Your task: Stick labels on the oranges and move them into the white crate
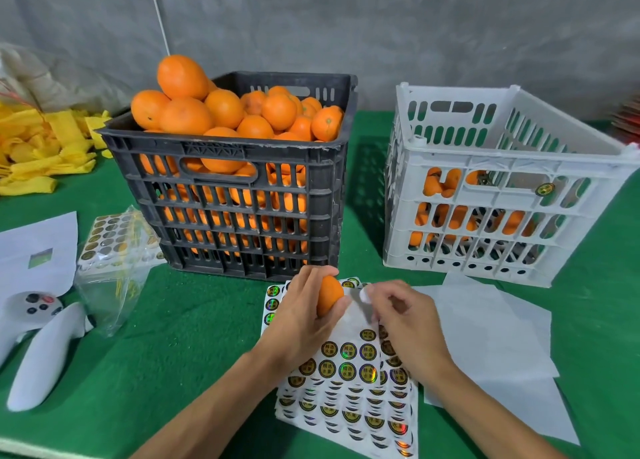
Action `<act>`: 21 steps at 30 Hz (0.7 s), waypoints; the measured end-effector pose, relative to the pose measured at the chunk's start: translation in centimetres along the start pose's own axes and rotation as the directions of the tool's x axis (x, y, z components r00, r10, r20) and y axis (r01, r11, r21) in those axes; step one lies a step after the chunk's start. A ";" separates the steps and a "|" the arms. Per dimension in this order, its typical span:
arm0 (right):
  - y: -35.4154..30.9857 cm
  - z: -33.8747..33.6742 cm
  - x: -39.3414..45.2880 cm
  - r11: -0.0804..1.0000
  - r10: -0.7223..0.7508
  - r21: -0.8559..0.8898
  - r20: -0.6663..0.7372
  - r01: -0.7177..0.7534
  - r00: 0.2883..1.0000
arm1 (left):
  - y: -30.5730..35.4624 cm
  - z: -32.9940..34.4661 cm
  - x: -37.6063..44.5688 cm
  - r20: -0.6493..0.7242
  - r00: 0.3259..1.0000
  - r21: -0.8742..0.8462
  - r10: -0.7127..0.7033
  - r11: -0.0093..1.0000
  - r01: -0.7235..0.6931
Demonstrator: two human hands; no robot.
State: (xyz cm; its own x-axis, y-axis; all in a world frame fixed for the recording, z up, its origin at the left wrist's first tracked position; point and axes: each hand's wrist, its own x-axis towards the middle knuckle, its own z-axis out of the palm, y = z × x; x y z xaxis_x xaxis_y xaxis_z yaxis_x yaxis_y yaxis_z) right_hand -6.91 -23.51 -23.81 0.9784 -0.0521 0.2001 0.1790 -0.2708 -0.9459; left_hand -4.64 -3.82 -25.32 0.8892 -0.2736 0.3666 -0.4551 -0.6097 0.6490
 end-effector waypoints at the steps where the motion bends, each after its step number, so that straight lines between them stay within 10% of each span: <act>1: 0.0 -0.1 0.1 0.999 -0.049 0.004 -0.122 0.050 0.991 | 0.1 -0.1 0.1 0.001 1.000 0.015 0.015 1.000 -0.015; 5: -0.3 0.6 0.1 0.974 -0.224 -0.082 -0.227 0.211 0.948 | 1.1 0.3 0.6 -0.018 0.997 0.050 0.075 0.996 -0.074; 16: -0.5 1.0 -0.7 0.787 -0.362 -0.461 0.194 0.411 0.912 | 1.7 -0.7 1.9 -0.079 0.996 0.095 0.041 0.995 -0.034; 21: -4.6 -1.4 1.9 0.616 -0.624 -0.574 0.063 0.540 0.779 | 6.8 -3.3 6.0 -0.257 0.934 0.013 0.250 0.967 -0.255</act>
State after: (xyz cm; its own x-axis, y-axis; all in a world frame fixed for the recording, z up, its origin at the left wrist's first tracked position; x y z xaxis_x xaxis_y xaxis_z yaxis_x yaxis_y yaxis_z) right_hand -5.98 -23.73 -18.74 0.6573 0.1887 0.7296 0.5788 -0.7464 -0.3284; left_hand -2.53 -7.10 -16.50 0.7048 -0.2167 0.6755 -0.6662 -0.5296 0.5251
